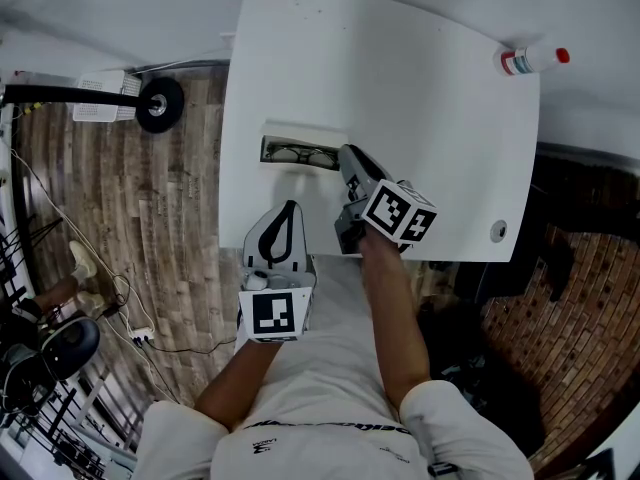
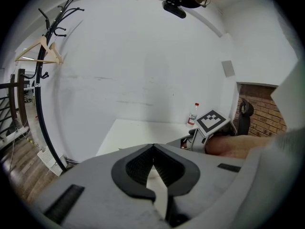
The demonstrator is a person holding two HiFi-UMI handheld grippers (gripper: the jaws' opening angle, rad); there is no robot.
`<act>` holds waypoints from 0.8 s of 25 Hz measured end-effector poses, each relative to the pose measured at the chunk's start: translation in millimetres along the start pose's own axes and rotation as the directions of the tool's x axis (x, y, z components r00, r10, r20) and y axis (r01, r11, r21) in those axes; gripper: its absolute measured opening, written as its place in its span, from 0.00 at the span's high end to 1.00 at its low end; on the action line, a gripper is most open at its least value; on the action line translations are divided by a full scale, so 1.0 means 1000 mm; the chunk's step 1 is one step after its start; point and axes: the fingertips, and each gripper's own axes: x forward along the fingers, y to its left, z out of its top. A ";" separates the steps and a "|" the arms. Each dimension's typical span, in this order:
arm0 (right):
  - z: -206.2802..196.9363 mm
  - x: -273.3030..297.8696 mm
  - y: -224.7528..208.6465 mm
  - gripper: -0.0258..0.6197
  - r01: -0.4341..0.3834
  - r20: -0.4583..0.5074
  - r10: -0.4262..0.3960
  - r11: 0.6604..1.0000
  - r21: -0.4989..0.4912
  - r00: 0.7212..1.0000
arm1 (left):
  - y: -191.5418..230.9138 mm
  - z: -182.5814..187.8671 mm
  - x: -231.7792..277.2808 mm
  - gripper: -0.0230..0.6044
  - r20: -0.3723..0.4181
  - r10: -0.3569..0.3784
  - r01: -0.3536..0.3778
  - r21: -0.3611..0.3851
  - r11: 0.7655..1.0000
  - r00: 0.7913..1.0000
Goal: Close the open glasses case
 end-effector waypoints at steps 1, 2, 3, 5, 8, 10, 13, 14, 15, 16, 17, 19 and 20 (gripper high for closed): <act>0.000 0.000 0.000 0.87 -0.002 -0.001 0.002 1.000 0.008 1.000 | -0.001 0.001 0.000 0.97 -0.005 -0.004 0.004 0.002 1.000 1.000; -0.001 0.000 0.000 0.87 -0.006 -0.002 0.006 1.000 0.022 1.000 | -0.002 0.001 0.000 0.97 -0.007 -0.006 0.006 0.002 1.000 1.000; -0.003 0.001 0.000 0.87 -0.013 -0.005 0.013 0.999 0.043 1.000 | -0.002 0.001 0.000 0.97 -0.009 -0.007 0.007 0.002 1.000 1.000; -0.006 0.002 0.001 0.87 -0.028 -0.010 0.029 0.996 0.086 1.000 | -0.002 0.002 0.000 0.97 -0.008 -0.010 0.010 0.003 1.000 1.000; -0.007 0.001 0.001 0.87 -0.043 -0.008 0.045 0.992 0.121 0.999 | -0.005 0.003 0.000 0.97 -0.003 -0.024 0.024 0.033 0.999 1.000; -0.008 0.001 0.000 0.87 -0.047 -0.008 0.048 0.990 0.132 0.999 | -0.008 0.004 0.000 0.97 -0.001 -0.031 0.031 0.054 0.998 1.000; -0.009 -0.001 0.000 0.87 -0.048 -0.009 0.050 0.988 0.147 0.999 | -0.011 0.004 -0.002 0.97 -0.004 -0.034 0.034 0.055 0.998 0.999; -0.010 -0.002 0.001 0.87 -0.050 -0.009 0.052 0.987 0.150 0.999 | -0.012 0.003 -0.003 0.97 -0.005 -0.035 0.035 0.055 0.998 0.999; -0.011 -0.002 0.001 0.87 -0.051 -0.009 0.053 0.987 0.152 0.999 | -0.012 0.003 -0.004 0.97 -0.006 -0.037 0.037 0.056 0.998 0.999; -0.012 -0.003 0.001 0.87 -0.052 -0.009 0.054 0.986 0.156 0.999 | -0.012 0.003 -0.004 0.97 -0.007 -0.037 0.038 0.055 0.998 0.999; -0.013 -0.004 0.001 0.87 -0.053 -0.008 0.055 0.986 0.160 0.998 | -0.012 0.002 -0.005 0.97 -0.007 -0.038 0.038 0.051 0.998 0.999; -0.014 -0.004 0.001 0.87 -0.054 -0.006 0.056 0.984 0.171 0.998 | -0.012 0.003 -0.004 0.97 -0.007 -0.038 0.039 0.048 0.998 0.999; -0.015 -0.004 0.000 0.87 -0.054 -0.006 0.056 0.983 0.176 0.998 | -0.012 0.003 -0.004 0.97 -0.007 -0.039 0.039 0.049 0.998 0.999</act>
